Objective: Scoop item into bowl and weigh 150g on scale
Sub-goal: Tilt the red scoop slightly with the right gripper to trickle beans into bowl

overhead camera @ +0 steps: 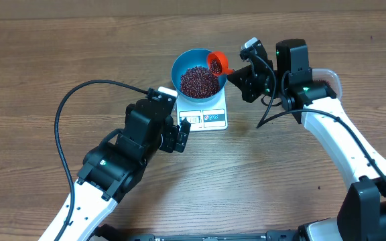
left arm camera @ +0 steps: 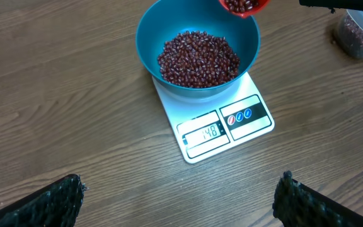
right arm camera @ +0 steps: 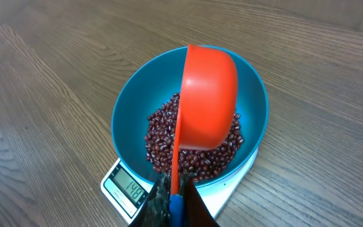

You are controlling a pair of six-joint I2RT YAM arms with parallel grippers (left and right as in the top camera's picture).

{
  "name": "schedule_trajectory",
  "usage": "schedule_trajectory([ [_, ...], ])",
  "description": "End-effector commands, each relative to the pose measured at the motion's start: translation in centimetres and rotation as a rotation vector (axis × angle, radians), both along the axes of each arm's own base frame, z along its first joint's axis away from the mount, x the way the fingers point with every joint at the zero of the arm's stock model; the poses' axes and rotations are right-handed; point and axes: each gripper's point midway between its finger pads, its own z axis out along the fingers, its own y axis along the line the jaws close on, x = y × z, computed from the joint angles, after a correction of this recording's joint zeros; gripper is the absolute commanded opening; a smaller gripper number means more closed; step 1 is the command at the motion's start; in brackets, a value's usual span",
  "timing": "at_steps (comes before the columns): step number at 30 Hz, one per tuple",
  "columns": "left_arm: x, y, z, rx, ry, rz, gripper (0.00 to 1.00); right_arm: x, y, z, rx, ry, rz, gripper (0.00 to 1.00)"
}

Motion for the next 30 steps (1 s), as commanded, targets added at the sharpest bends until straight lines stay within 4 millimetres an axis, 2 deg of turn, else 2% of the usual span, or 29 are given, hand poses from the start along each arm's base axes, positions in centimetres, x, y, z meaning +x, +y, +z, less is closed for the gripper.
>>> schedule_trajectory([
  [1,0.06,0.01,-0.17,0.009,0.000,0.006,0.99,0.07,0.27,0.78,0.007,-0.018,0.003,0.04],
  [19,0.06,0.01,-0.17,0.009,0.000,0.006,0.99,0.14,0.28,0.86,0.008,-0.024,0.003,0.04],
  [30,0.07,0.00,-0.17,0.009,0.000,0.006,0.99,0.59,0.39,1.17,-0.046,-0.128,0.071,0.04],
])
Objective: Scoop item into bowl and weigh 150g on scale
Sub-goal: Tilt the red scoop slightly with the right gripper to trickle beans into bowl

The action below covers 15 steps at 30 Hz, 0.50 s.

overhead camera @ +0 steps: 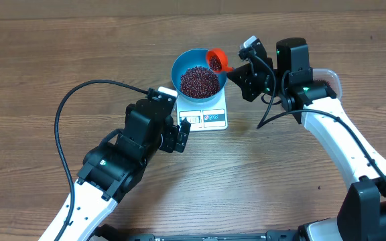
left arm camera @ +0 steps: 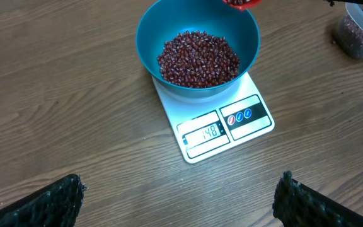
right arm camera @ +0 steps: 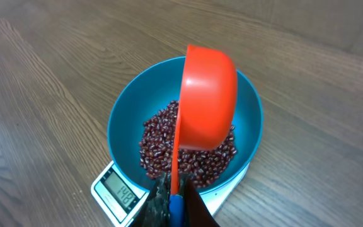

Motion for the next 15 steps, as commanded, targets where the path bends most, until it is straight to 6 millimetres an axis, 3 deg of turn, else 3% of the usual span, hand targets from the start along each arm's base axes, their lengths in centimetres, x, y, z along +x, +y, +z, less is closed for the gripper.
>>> schedule_trajectory([
  [1,0.1,0.0,-0.2,0.009,0.000,0.006,0.99,0.1,0.4,0.6,-0.017,-0.053,0.041,0.04],
  [4,0.1,0.0,-0.2,0.009,0.000,0.006,1.00,-0.8,1.4,0.7,0.037,-0.023,0.099,0.04],
  [15,0.1,0.0,-0.2,0.009,0.000,0.006,0.99,0.4,0.3,-0.3,-0.027,-0.031,0.029,0.04],
])
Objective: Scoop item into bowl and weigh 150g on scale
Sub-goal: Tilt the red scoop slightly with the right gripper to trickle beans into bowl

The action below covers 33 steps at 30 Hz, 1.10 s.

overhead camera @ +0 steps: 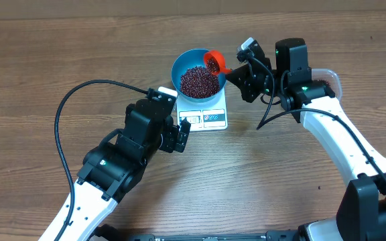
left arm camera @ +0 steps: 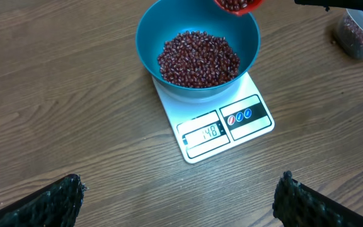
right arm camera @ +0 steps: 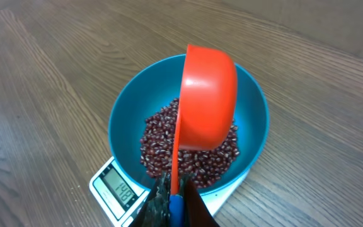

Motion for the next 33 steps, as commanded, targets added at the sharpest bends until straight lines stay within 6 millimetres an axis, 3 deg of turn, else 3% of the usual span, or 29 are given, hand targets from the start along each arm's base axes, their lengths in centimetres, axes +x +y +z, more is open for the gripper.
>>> schedule_trajectory([
  [1,0.1,0.0,-0.2,0.009,0.000,0.006,0.99,0.3,0.2,0.1,-0.008,-0.016,0.001,0.04],
  [5,0.1,0.0,-0.2,0.009,0.000,0.006,0.99,0.5,0.0,-0.1,-0.028,-0.016,-0.017,0.04],
  [8,0.1,0.0,-0.2,0.009,0.000,0.006,1.00,0.0,1.0,0.5,0.006,-0.027,0.032,0.04],
  [11,0.1,0.0,-0.2,0.009,0.000,0.006,0.99,0.7,0.2,0.2,-0.051,-0.065,0.003,0.04],
  [14,0.1,0.0,-0.2,0.009,0.000,0.006,0.99,0.4,1.4,1.1,0.020,-0.057,0.038,0.04],
  [33,0.1,0.0,-0.2,0.009,0.000,0.005,0.99,0.4,0.8,0.3,-0.028,-0.050,0.015,0.04],
])
